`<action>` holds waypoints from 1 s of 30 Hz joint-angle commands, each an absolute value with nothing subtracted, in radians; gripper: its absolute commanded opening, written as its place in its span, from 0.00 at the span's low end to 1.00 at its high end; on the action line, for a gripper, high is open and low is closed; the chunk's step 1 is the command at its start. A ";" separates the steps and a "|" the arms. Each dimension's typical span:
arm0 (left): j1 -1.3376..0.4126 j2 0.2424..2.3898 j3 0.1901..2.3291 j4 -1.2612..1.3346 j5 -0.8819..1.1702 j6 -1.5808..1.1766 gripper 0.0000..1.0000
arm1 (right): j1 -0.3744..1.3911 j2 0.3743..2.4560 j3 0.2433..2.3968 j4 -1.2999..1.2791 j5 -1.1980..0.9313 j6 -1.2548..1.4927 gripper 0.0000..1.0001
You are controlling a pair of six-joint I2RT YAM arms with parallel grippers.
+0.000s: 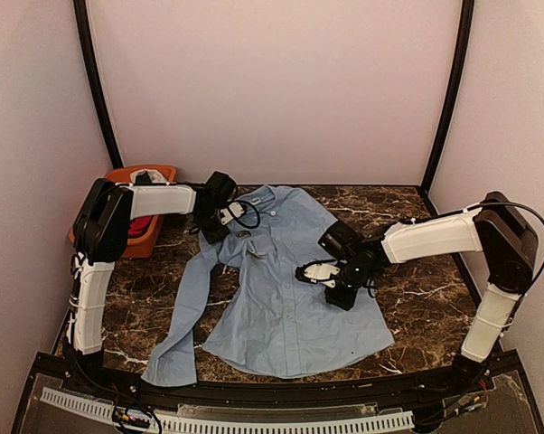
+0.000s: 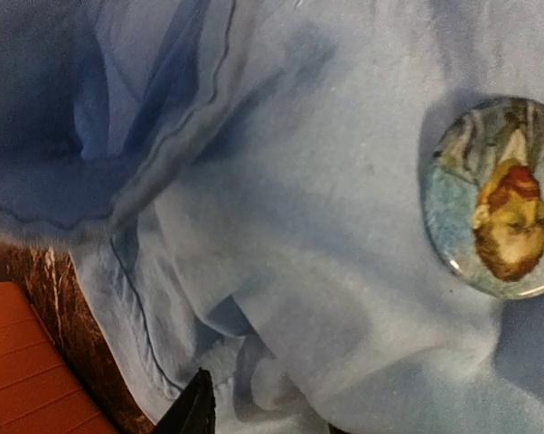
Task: Pin the brooch onto the clothing
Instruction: Adjust the clothing with brooches at the center of the board.
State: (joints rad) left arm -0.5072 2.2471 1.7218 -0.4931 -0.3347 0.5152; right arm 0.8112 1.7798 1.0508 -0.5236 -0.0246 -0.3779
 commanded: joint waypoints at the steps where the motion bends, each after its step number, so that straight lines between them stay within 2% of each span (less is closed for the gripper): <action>1: -0.455 2.292 1.772 -0.577 -0.414 0.537 0.41 | 0.774 1.745 0.945 -0.574 0.115 -0.421 0.00; 13: -0.375 2.304 1.822 -0.539 -0.486 0.557 0.39 | 0.706 1.647 0.897 -0.545 0.249 -0.473 0.00; 15: -0.375 2.286 1.824 -0.541 -0.466 0.541 0.41 | 0.696 1.612 0.910 -0.537 0.280 -0.473 0.00; 16: -0.377 2.271 1.826 -0.544 -0.461 0.530 0.45 | 0.696 1.590 0.925 -0.538 0.281 -0.474 0.02; 19: -0.392 2.227 1.825 -0.555 -0.466 0.516 0.52 | 0.703 1.506 1.002 -0.536 0.177 -0.458 0.11; 22: -0.417 2.153 1.812 -0.557 -0.483 0.512 0.60 | 0.730 1.437 1.079 -0.510 0.096 -0.442 0.13; 25: -0.466 2.107 1.807 -0.567 -0.492 0.504 0.63 | 0.774 1.424 1.122 -0.420 -0.033 -0.459 0.13; 30: -0.529 2.026 1.737 -0.581 -0.450 0.437 0.64 | 0.811 1.618 1.272 -0.368 -0.280 -0.417 0.00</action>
